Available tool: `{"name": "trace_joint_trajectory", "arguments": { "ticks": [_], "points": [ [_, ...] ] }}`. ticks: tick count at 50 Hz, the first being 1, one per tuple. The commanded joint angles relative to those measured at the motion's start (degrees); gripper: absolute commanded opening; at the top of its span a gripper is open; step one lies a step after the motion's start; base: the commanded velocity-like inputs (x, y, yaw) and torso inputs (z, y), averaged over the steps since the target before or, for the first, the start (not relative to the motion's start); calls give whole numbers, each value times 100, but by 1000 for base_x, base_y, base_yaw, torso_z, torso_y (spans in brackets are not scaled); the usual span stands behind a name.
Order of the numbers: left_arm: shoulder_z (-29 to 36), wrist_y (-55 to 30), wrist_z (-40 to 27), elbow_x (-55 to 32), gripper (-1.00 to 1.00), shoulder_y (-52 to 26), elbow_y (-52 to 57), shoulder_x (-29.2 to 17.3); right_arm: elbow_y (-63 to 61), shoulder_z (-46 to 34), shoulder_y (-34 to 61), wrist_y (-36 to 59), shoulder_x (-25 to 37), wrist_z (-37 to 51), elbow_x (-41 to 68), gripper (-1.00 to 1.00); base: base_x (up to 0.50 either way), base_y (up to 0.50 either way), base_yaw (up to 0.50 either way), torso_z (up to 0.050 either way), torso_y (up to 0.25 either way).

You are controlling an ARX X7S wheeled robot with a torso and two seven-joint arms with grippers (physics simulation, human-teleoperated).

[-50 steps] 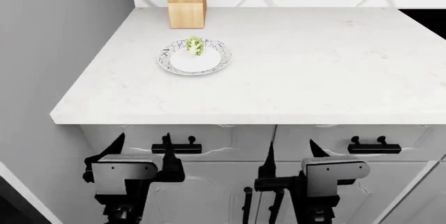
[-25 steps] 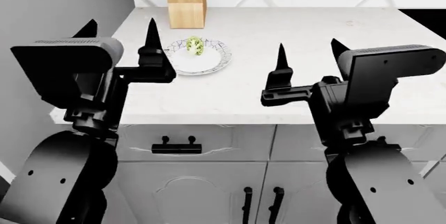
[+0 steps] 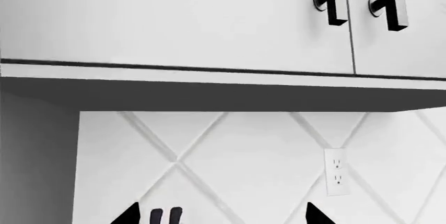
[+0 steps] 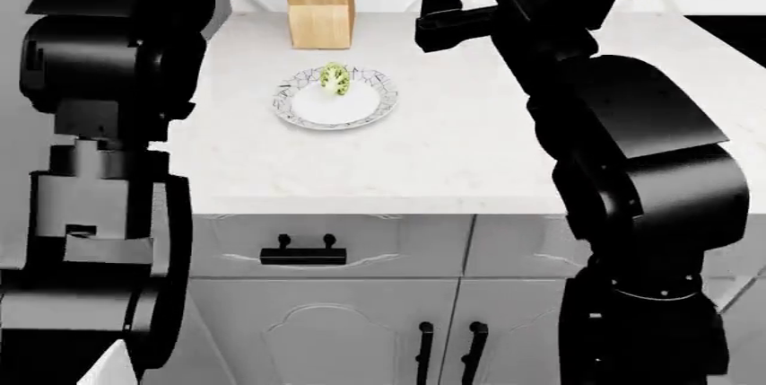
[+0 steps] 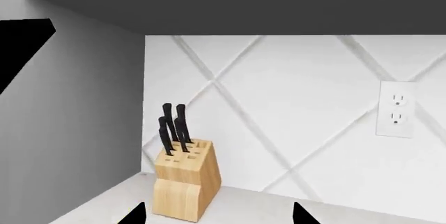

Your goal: Place the broccoli on the top rack of the oven.

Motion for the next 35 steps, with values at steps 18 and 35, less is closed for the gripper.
{"name": "trace_joint_trajectory", "arguments": {
  "ticks": [18,35],
  "points": [
    [-182,2060,625,433,100,-2305,-4444,392,2272,-118,1401,-615,-8,-286,228,100,240,127,0,0,0],
    [-210,2054,623,388,100,-2261,-4444,423,2307,-169,1369,-617,17,-176,348,100,295,328,0,0,0]
  ]
}}
